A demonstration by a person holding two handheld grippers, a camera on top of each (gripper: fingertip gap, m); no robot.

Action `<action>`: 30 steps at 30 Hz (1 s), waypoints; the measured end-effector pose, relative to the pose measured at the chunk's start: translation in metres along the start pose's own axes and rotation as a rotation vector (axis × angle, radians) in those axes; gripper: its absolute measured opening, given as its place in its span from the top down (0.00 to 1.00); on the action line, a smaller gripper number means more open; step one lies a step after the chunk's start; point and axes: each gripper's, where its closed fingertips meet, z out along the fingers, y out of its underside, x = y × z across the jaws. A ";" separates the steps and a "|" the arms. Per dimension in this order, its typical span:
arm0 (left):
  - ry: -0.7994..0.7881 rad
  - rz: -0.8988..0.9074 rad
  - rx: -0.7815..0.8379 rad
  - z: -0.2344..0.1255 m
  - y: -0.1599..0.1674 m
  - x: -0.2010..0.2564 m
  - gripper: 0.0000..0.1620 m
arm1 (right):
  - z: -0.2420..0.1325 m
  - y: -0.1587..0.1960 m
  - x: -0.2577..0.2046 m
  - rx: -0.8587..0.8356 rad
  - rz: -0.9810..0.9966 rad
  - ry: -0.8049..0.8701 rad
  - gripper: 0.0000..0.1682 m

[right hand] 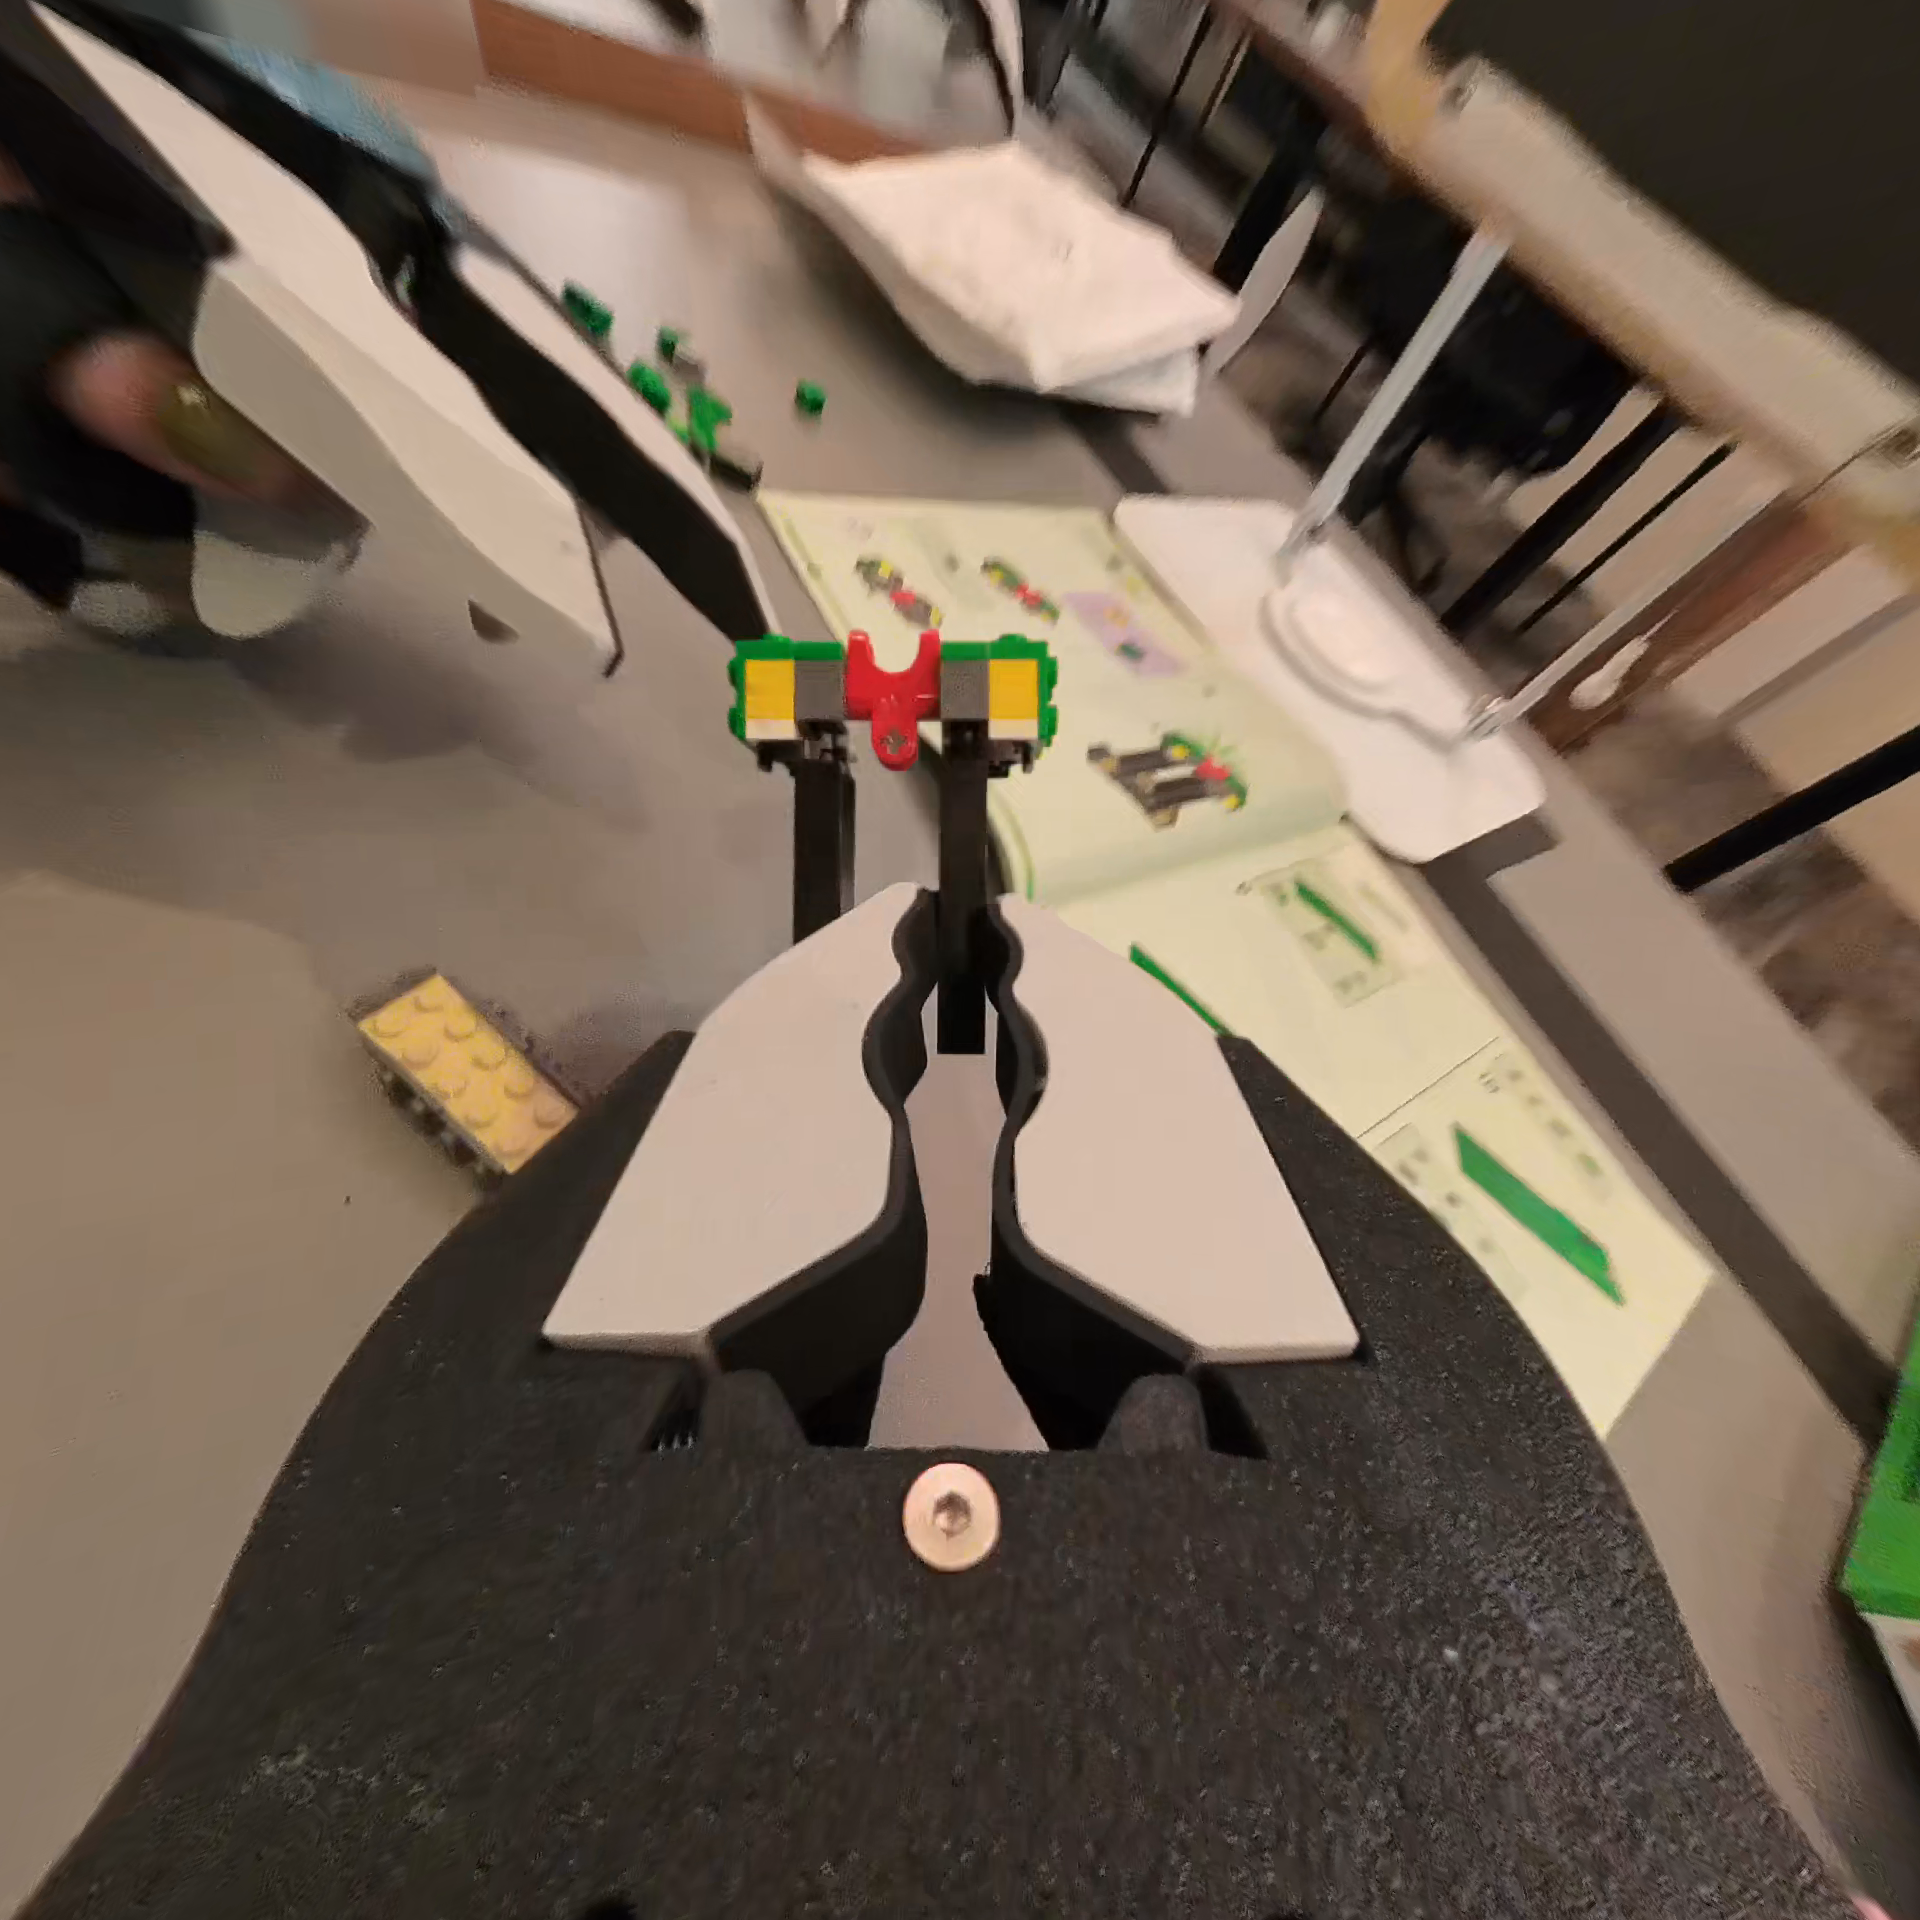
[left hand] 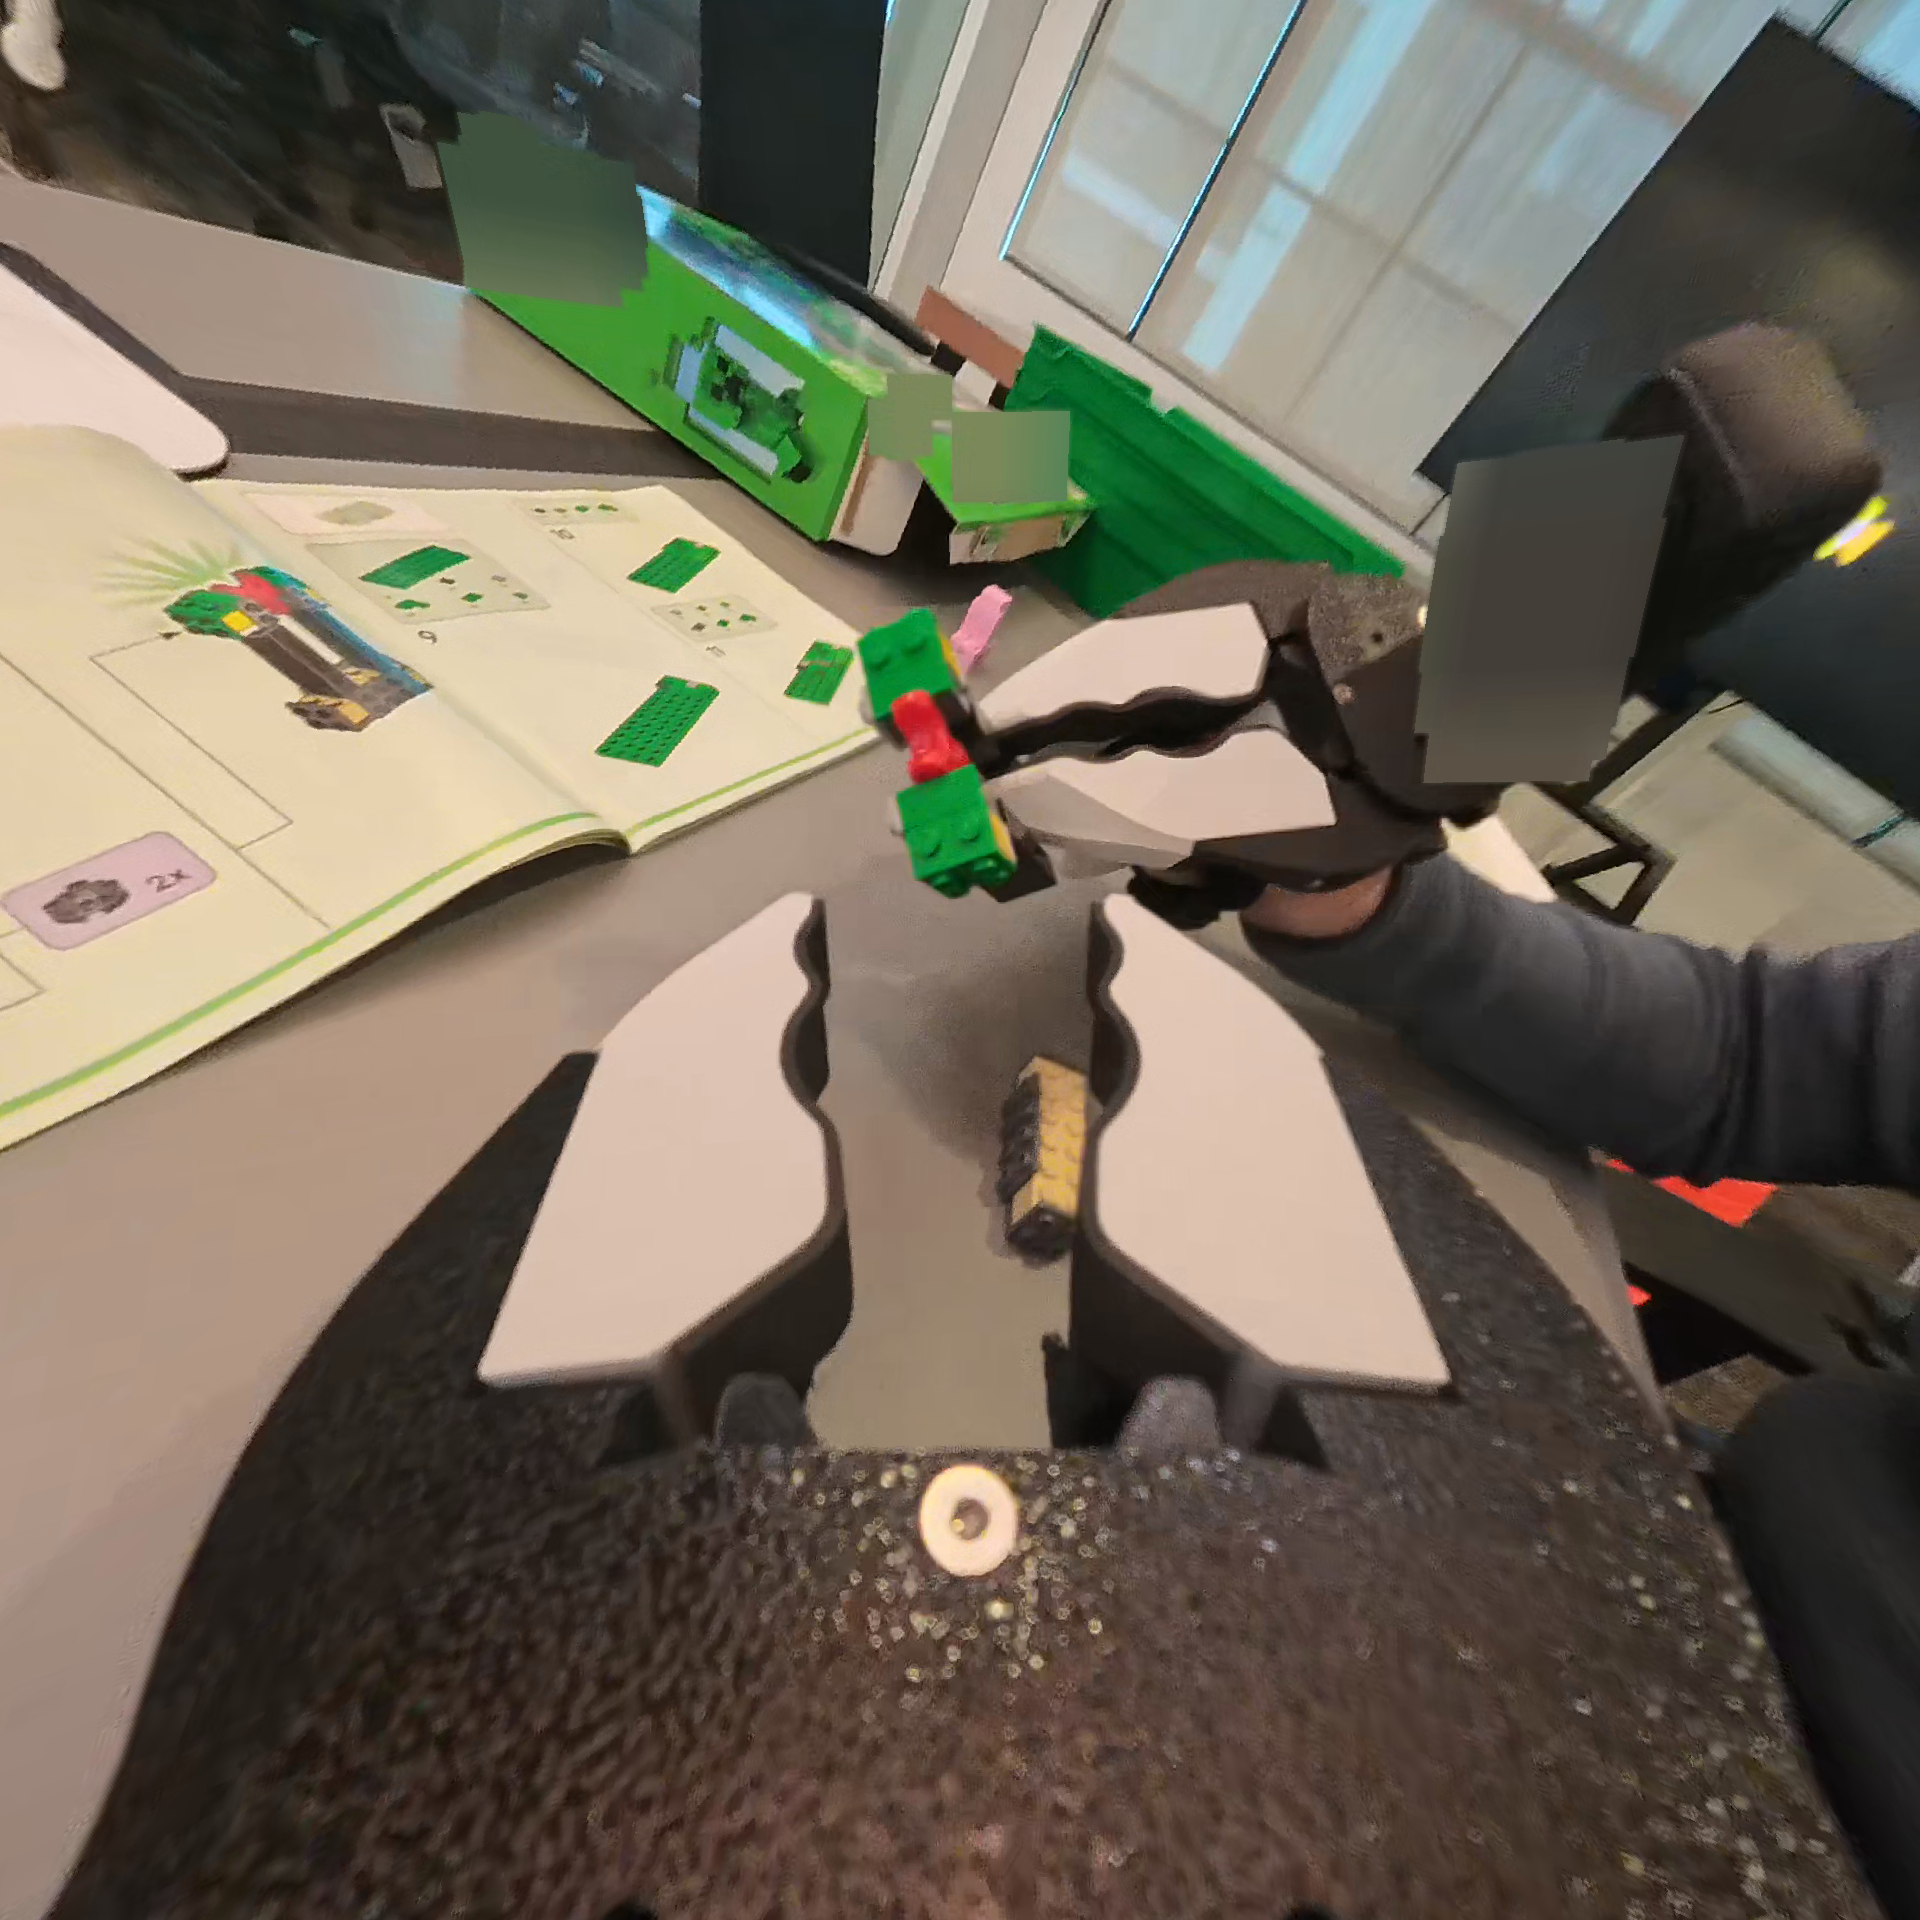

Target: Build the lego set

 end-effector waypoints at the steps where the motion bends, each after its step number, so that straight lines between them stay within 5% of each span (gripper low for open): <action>1: 0.018 -0.009 0.017 0.001 -0.002 0.003 0.68 | -0.002 -0.006 0.000 0.033 -0.018 0.021 0.95; 5: 0.112 -0.015 0.094 0.005 -0.011 0.020 0.66 | -0.008 -0.023 -0.007 0.119 -0.112 0.063 0.95; 17: 0.120 0.073 0.152 0.004 -0.019 0.031 0.85 | -0.014 -0.032 -0.015 0.194 -0.181 0.084 0.95; 20: 0.128 0.089 0.138 0.003 -0.019 0.034 0.86 | -0.017 -0.032 -0.018 0.215 -0.194 0.061 0.85; 23: 0.123 0.138 0.088 0.001 -0.016 0.035 0.87 | -0.021 -0.023 -0.019 0.208 -0.152 -0.016 0.74; 30: 0.127 0.288 -0.061 0.003 0.001 0.041 0.88 | -0.045 0.000 -0.032 0.225 -0.006 -0.375 0.73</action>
